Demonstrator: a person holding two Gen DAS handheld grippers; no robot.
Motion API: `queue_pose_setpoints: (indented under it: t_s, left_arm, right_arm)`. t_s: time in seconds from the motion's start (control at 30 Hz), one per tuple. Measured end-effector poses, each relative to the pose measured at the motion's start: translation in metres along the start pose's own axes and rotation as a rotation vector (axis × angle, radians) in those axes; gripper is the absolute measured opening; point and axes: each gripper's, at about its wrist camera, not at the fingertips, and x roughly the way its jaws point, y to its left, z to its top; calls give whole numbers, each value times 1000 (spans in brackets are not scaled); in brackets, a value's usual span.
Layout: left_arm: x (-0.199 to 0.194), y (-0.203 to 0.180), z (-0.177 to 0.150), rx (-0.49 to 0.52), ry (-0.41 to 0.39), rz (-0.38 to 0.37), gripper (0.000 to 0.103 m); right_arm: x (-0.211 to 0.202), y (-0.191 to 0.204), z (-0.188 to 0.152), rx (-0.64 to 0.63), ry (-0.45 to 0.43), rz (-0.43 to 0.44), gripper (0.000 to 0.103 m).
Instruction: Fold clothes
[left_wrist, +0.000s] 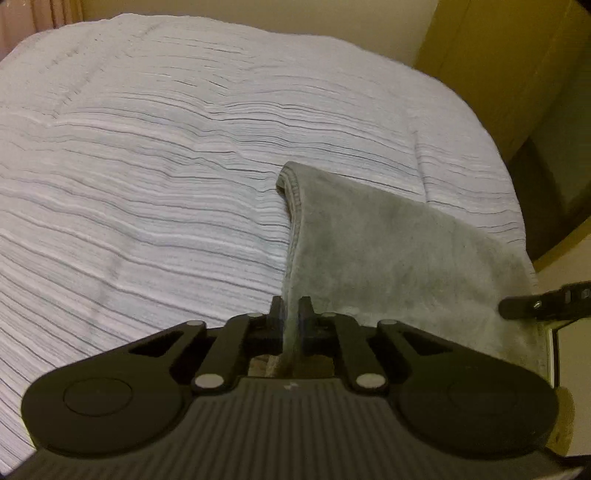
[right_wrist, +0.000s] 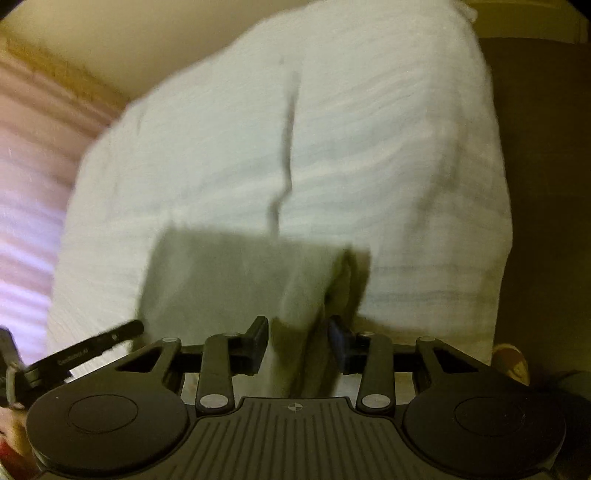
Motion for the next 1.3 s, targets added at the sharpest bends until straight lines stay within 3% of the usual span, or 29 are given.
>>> queue_pose_setpoints:
  t_s: [0.07, 0.13, 0.2, 0.23, 0.3, 0.33, 0.4, 0.47, 0.53, 0.63, 0.67, 0.73, 0.8, 0.87, 0.93, 1.03, 1.13, 1.2, 1.3]
  left_arm:
    - [1, 11, 12, -106, -1, -50, 21]
    - [8, 27, 25, -257, -13, -109, 41]
    - [22, 34, 37, -340, -9, -145, 40]
    - [31, 33, 42, -344, 0, -152, 34]
    - [31, 27, 46, -294, -16, -108, 12]
    - [28, 24, 46, -264, -29, -80, 9]
    - [23, 17, 48, -205, -53, -24, 8]
    - [19, 11, 49, -145, -77, 32, 8]
    - [14, 4, 51, -85, -101, 88, 14]
    - [-1, -3, 51, -17, -149, 153, 11]
    - [-12, -3, 49, -25, -163, 121, 10]
    - [-26, -10, 38, -17, -116, -15, 0]
    - [-30, -24, 20, 61, -48, -63, 0]
    - [-18, -33, -10, 157, 66, 1, 0]
    - [-12, -25, -39, 128, 122, 58, 0]
    - [-38, -17, -55, 26, 66, 74, 0]
    - [-64, -26, -68, 45, 38, 112, 0]
    - [-64, -26, -83, 72, 37, 146, 0]
    - [-66, -25, -84, 8, 41, 167, 0]
  right_arm:
    - [0, -8, 9, 76, -16, 31, 40]
    - [8, -18, 15, 147, -9, 27, 39]
    - [15, -22, 18, 157, -4, 16, 39]
    - [17, -20, 17, 120, -6, -33, 39]
    - [14, -13, 13, 0, -36, -132, 39]
    - [12, -7, 10, -69, -52, -164, 40]
    - [6, 9, 5, -171, -70, -238, 57]
    - [-2, 24, 4, -234, -93, -294, 58]
    - [-13, 39, 2, -321, -144, -312, 57]
    - [-16, 62, -10, -515, -169, -262, 57]
    - [-16, 68, -19, -573, -158, -231, 57]
    - [-9, 78, -38, -660, -116, -181, 57]
    - [10, 77, -61, -717, 21, -167, 57]
    - [14, 81, -87, -806, 57, -189, 57]
    - [4, 89, -105, -848, 86, -138, 57]
    - [-8, 94, -129, -843, 139, -90, 57]
    - [-8, 98, -159, -926, 162, -96, 57]
    - [-5, 101, -159, -945, 180, -112, 57]
    - [-9, 108, -144, -908, 242, -108, 57]
